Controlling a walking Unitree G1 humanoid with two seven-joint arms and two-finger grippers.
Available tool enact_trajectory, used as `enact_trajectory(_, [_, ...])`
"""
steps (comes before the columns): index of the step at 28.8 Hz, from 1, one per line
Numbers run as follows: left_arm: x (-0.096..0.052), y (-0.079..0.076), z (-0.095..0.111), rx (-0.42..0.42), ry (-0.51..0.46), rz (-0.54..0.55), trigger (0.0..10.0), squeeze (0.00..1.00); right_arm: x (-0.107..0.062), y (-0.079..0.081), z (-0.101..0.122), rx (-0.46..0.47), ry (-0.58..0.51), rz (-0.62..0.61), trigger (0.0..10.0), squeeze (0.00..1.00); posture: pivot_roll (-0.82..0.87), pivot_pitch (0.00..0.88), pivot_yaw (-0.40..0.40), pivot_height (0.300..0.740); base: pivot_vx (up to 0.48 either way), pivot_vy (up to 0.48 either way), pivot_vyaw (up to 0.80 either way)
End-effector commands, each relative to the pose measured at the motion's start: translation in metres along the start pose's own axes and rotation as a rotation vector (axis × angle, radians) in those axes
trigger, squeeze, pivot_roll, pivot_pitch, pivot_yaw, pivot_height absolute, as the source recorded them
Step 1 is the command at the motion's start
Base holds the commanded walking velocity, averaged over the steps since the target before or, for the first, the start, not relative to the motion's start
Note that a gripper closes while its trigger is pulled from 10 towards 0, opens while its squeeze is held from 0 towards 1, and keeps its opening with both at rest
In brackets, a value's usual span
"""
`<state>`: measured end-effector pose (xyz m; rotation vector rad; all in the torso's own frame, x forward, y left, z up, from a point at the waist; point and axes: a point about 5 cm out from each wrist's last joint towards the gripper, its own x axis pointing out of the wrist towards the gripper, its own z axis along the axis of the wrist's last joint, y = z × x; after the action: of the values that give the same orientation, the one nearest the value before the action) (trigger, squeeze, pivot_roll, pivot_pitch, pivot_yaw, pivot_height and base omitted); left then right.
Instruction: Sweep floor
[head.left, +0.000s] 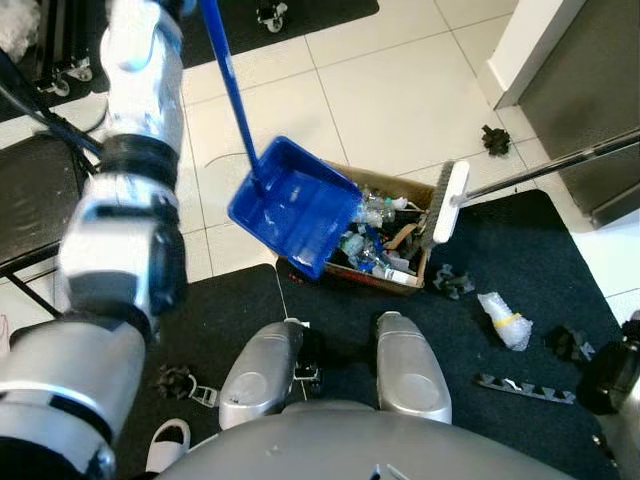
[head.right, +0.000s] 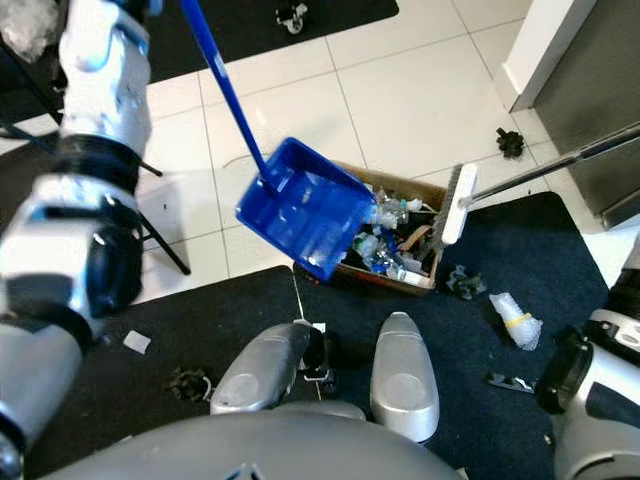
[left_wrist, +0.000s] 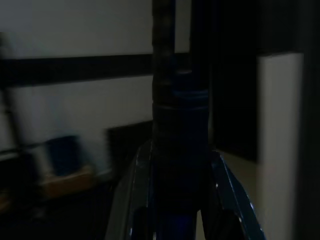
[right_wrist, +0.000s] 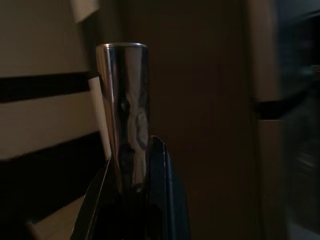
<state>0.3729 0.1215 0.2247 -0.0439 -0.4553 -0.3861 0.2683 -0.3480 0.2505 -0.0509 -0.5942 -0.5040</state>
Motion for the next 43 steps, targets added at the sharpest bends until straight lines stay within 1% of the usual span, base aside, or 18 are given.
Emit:
enact_trajectory(1, [0.003,-0.010,0.015,-0.018,-0.059,-0.022,10.0,0.00,0.001,0.011,0.008,0.037,-0.020,0.058,10.0,0.00,-0.04,0.000,0.087,0.740,0.000,0.000,0.00])
enact_trajectory(3, [0.001,-0.023,0.014,-0.010,-0.064,-0.040,10.0,0.00,-0.001,0.019,0.008,0.020,-0.009,0.115,10.0,0.00,-0.04,0.000,0.082,0.740,0.000,0.000,0.00])
enact_trajectory(4, [0.001,-0.023,0.014,-0.010,-0.064,-0.040,10.0,0.00,-0.001,0.019,0.008,0.020,-0.009,0.115,10.0,0.00,-0.04,0.000,0.082,0.740,0.000,0.000,0.00])
enact_trajectory(7, [0.001,-0.035,0.014,0.010,-0.074,-0.053,10.0,0.00,-0.004,0.024,0.009,0.005,-0.002,0.160,10.0,0.00,-0.05,0.000,0.083,0.740,0.000,0.000,0.00])
enact_trajectory(8, [0.001,-0.035,0.014,0.010,-0.074,-0.053,10.0,0.00,-0.004,0.024,0.009,0.005,-0.002,0.160,10.0,0.00,-0.05,0.000,0.083,0.740,0.000,0.000,0.00])
enact_trajectory(9, [0.002,-0.038,0.013,0.001,-0.070,-0.053,10.0,0.00,-0.005,0.024,0.009,0.010,0.000,0.160,10.0,0.00,-0.06,0.000,0.084,0.740,0.000,0.000,0.00])
enact_trajectory(10, [0.002,-0.038,0.013,0.001,-0.070,-0.053,10.0,0.00,-0.005,0.024,0.009,0.010,0.000,0.160,10.0,0.00,-0.06,0.000,0.084,0.740,0.000,0.000,0.00])
enact_trajectory(12, [0.001,-0.043,0.013,-0.030,-0.057,-0.040,10.0,0.00,-0.008,0.025,0.009,0.035,0.002,0.158,10.0,0.00,-0.07,0.000,0.089,0.740,0.000,0.000,0.00])
enact_trajectory(14, [0.001,-0.043,0.015,-0.050,-0.050,-0.025,10.0,0.00,-0.010,0.028,0.008,0.050,0.003,0.162,10.0,0.00,-0.07,0.000,0.091,0.740,0.000,0.000,0.00])
enact_trajectory(20, [-0.001,-0.041,0.018,-0.053,-0.038,0.004,10.0,0.00,-0.012,0.033,0.008,0.063,0.012,0.169,10.0,0.00,-0.06,0.000,0.090,0.740,0.000,0.000,0.00])
enact_trajectory(24, [-0.003,-0.042,0.019,-0.051,-0.036,0.014,10.0,0.00,-0.011,0.034,0.009,0.067,0.013,0.174,10.0,0.00,-0.06,0.000,0.086,0.740,0.000,0.000,0.00])
enact_trajectory(34, [-0.005,-0.042,0.020,-0.048,-0.021,0.027,10.0,0.00,-0.010,0.037,0.007,0.071,0.023,0.179,10.0,0.00,-0.05,0.000,0.081,0.740,-0.480,0.000,0.00])
enact_trajectory(43, [-0.006,-0.042,0.020,-0.047,-0.013,0.031,10.0,0.00,-0.010,0.035,0.006,0.070,0.029,0.175,10.0,0.00,-0.05,0.000,0.082,0.740,-0.480,0.000,0.00])
